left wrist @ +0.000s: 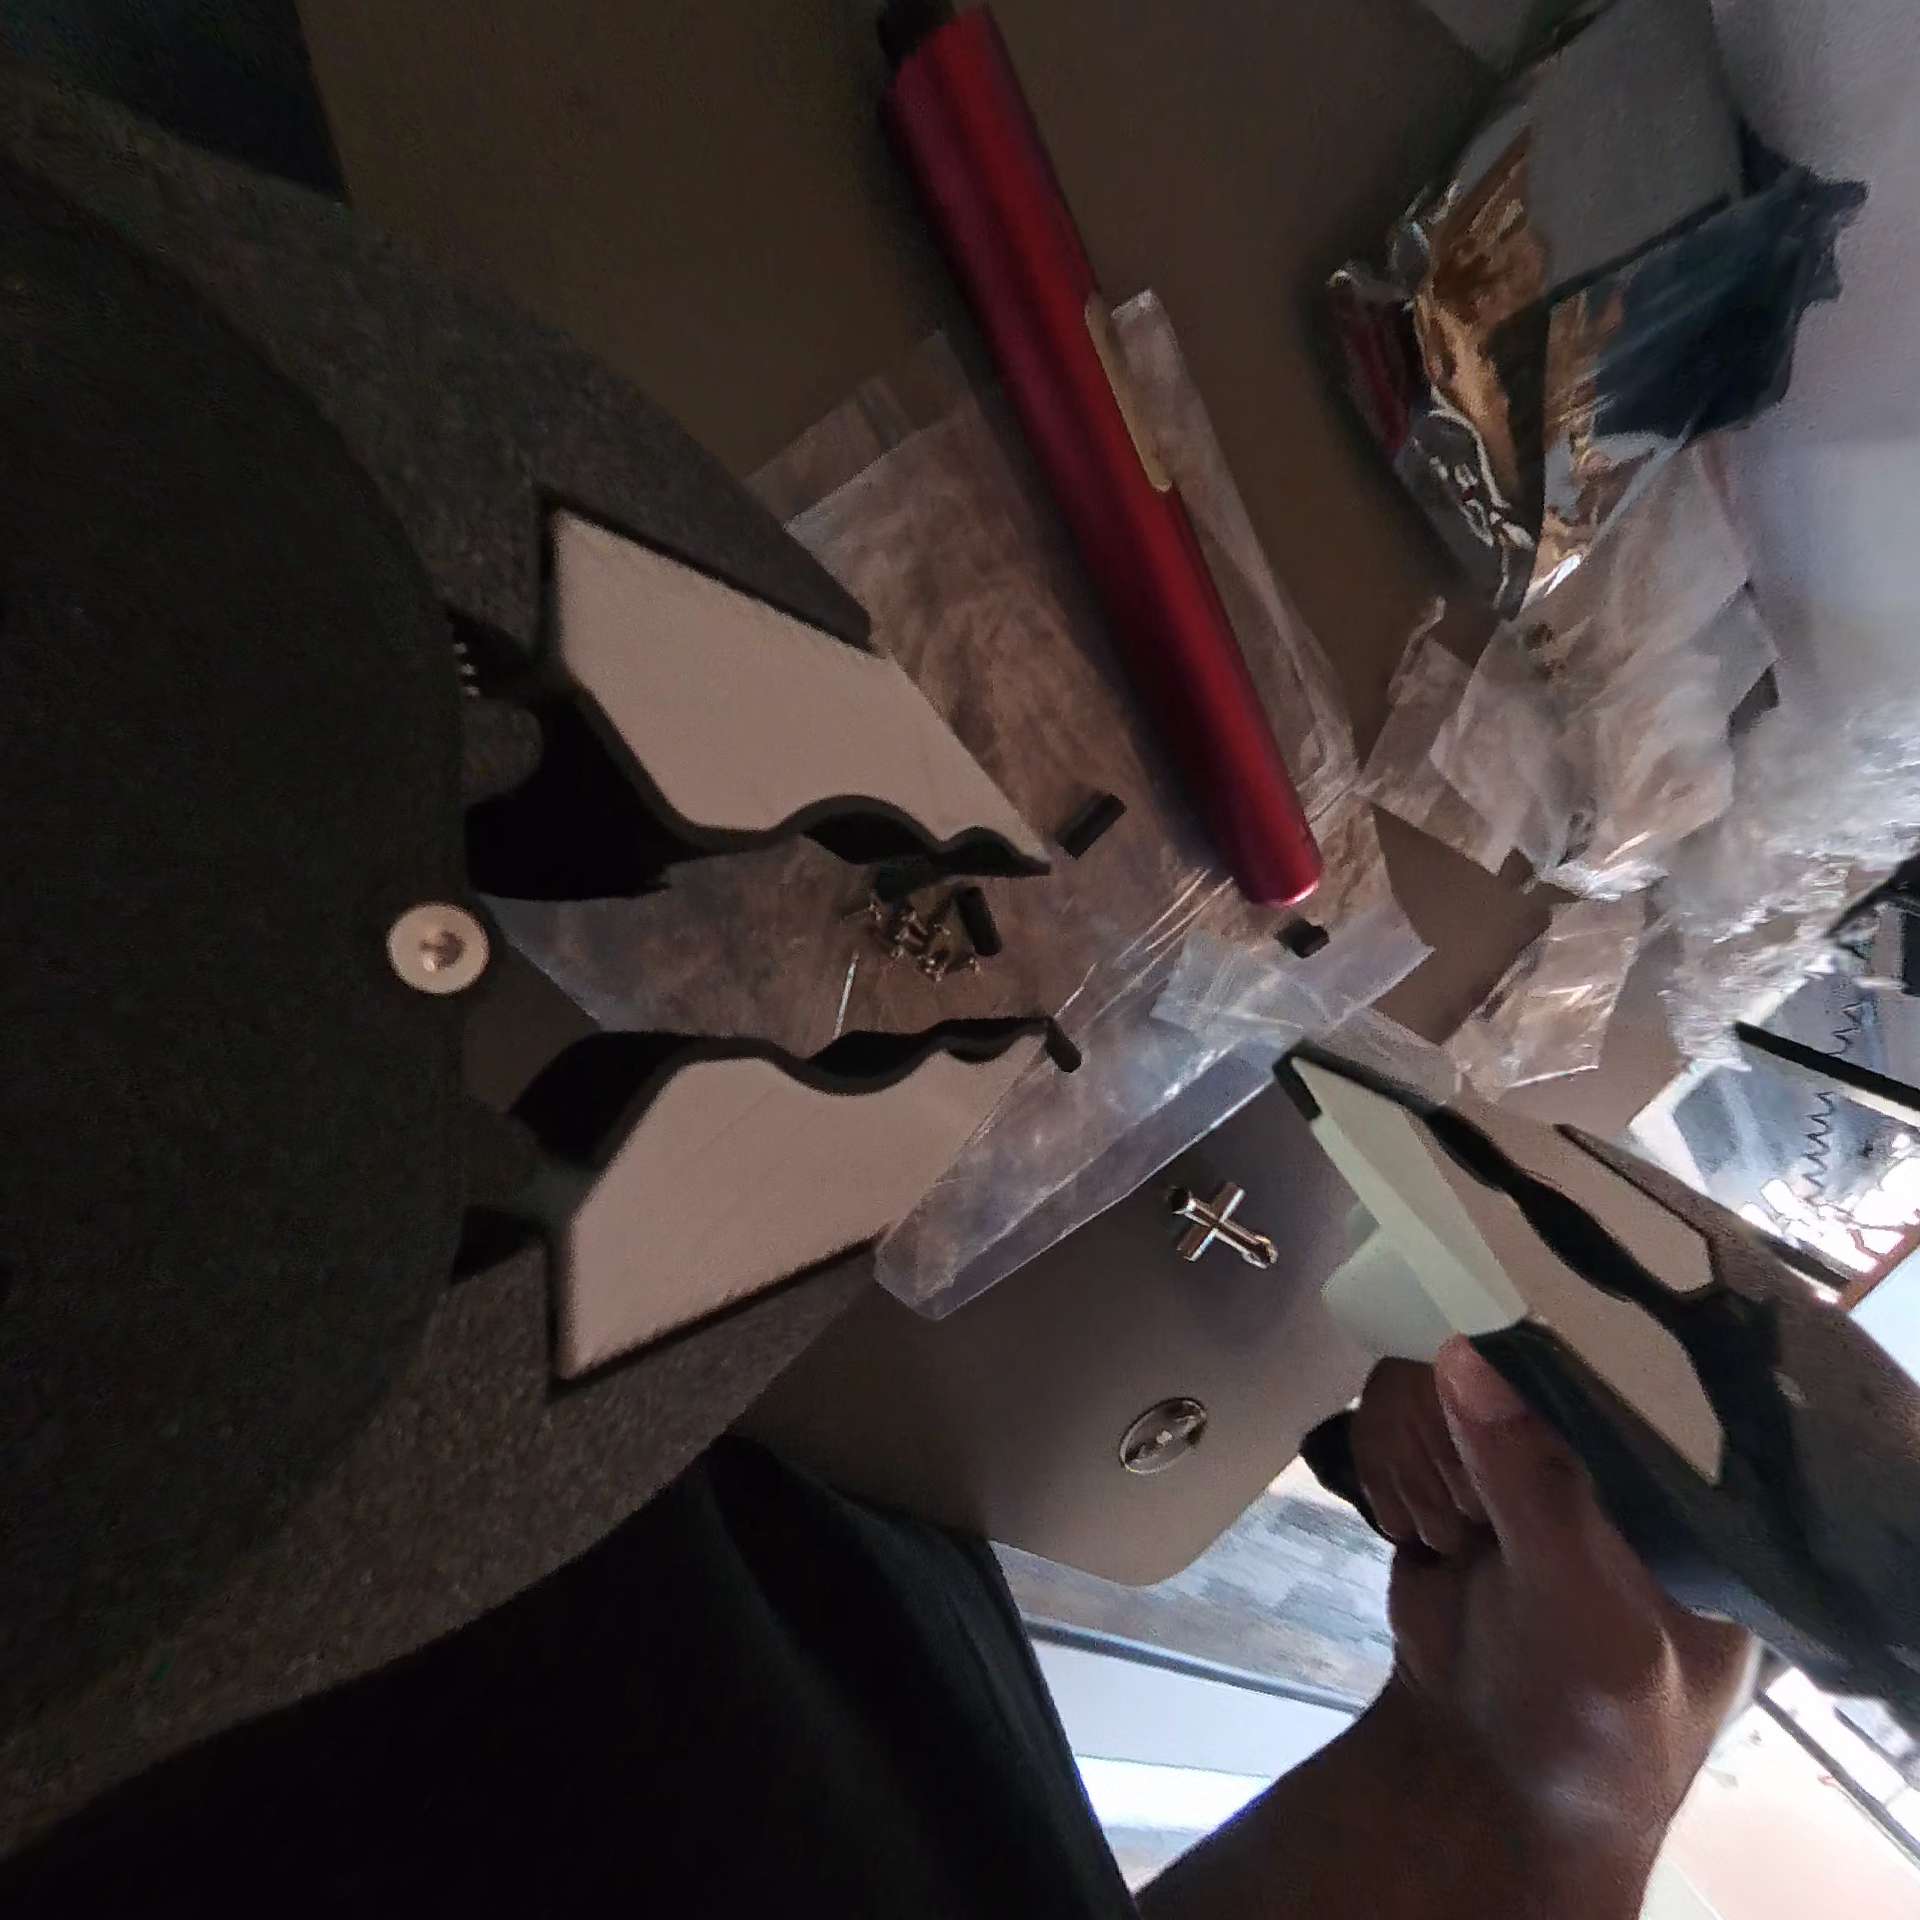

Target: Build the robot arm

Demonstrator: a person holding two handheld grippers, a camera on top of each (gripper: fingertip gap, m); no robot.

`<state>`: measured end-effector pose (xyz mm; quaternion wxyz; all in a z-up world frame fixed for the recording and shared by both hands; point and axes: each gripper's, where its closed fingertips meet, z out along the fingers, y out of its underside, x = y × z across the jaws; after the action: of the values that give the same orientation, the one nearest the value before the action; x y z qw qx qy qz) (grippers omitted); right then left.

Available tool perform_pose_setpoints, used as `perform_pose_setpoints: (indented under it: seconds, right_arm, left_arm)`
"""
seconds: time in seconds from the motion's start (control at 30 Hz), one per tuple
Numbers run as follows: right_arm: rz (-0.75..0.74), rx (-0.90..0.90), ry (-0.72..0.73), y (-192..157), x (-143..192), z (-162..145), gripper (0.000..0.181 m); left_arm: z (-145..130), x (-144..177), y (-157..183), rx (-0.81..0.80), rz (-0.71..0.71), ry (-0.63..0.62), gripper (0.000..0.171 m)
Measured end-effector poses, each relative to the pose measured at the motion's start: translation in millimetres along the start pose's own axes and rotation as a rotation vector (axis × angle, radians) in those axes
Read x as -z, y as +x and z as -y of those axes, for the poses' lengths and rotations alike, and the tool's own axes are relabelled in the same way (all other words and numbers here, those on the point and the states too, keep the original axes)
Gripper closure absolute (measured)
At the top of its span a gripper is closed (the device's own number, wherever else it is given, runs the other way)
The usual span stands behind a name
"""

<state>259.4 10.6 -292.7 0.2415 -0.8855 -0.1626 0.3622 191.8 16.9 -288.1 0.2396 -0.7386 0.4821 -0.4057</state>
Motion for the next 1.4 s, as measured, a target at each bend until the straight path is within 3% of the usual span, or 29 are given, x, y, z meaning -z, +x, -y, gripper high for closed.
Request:
perform_pose_setpoints:
  seconds: [0.17,0.3,0.37,0.5,0.53,0.6,0.67,0.73,0.8,0.93,1.0,1.13,1.23,1.3,1.33,1.4]
  right_arm:
    - [0.113,-0.091,0.13,-23.2,5.7,16.4,0.181]
    - [0.4,-0.299,0.325,-64.1,11.6,39.4,0.181]
    - [0.462,-0.37,0.37,-71.4,9.2,41.3,0.181]
    - [0.484,-0.345,0.39,-84.4,6.1,38.6,0.181]
    - [0.493,-0.337,0.401,-86.7,8.1,39.7,0.181]
    - [0.453,-0.242,0.395,-87.4,10.9,38.0,0.179]
    - [0.309,-0.04,0.371,-81.1,16.6,38.1,0.156]
    - [0.235,0.18,0.309,-87.5,19.9,41.2,0.154]
    - [0.25,0.257,0.242,-97.3,13.6,46.0,0.156]
    - [0.4,0.216,0.21,-116.9,2.1,50.6,0.166]
    - [0.378,0.22,0.225,-114.9,-0.4,52.0,0.18]
    - [0.325,0.227,0.239,-109.5,2.3,53.0,0.181]
    - [0.332,0.189,0.314,-106.6,13.7,61.4,0.181]
    - [0.332,0.08,0.524,-88.3,49.1,87.2,0.181]
    - [0.287,0.039,0.599,-70.4,70.3,96.1,0.181]
    - [0.024,0.118,0.536,-27.8,86.4,90.0,0.181]
  left_arm:
    - [7.1,11.8,2.6,-0.011,0.033,0.039,0.14]
    - [33.7,27.6,23.5,0.175,-0.159,0.24,0.136]
    - [47.5,36.3,30.9,0.266,-0.261,0.342,0.137]
    - [53.4,40.1,34.0,0.305,-0.306,0.394,0.154]
    - [53.1,40.2,35.0,0.293,-0.302,0.393,0.17]
    - [52.6,41.3,39.0,0.274,-0.305,0.379,0.171]
    - [46.2,38.4,38.9,0.249,-0.28,0.32,0.171]
    - [39.6,36.6,42.3,0.188,-0.264,0.263,0.171]
    - [40.2,38.6,48.7,0.13,-0.269,0.251,0.171]
    - [43.8,43.2,56.8,0.072,-0.28,0.248,0.171]
    - [42.7,42.8,56.6,0.047,-0.257,0.238,0.171]
    - [43.4,43.0,56.1,0.062,-0.243,0.255,0.171]
    - [44.9,46.2,57.5,0.057,-0.259,0.282,0.171]
    - [19.2,36.4,54.9,-0.022,-0.205,0.145,0.171]
    - [6.1,32.4,50.3,-0.043,-0.164,0.095,0.171]
    - [7.1,40.9,55.4,0.022,-0.208,0.145,0.171]
